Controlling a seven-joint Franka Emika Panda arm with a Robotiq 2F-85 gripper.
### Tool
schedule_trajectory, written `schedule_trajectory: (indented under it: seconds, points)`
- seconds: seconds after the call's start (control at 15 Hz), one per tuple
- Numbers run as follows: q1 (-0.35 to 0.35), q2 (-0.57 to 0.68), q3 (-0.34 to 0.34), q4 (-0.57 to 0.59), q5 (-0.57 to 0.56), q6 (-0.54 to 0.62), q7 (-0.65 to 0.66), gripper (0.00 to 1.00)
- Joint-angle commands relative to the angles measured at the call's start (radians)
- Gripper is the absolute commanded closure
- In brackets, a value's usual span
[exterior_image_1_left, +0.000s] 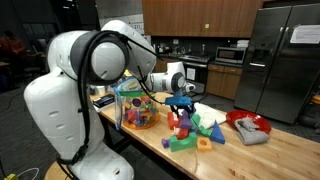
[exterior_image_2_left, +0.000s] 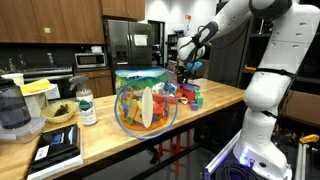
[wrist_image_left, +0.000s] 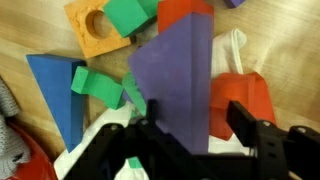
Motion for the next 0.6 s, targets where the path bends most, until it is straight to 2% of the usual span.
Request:
schedule_trajectory:
  seconds: [0.0, 0.4, 0.47, 0.53]
  points:
    - [-0.002, 0.0, 0.003, 0.001, 0.001, -0.002, -0.001, 0.29]
    - [-0.002, 0.0, 0.003, 0.001, 0.001, -0.002, -0.001, 0.29]
    - [-0.002, 0.0, 0.003, 0.001, 0.001, -0.002, -0.001, 0.07]
    - [-0.002, 0.002, 0.004, 0.001, -0.002, 0.0, 0.004, 0.06]
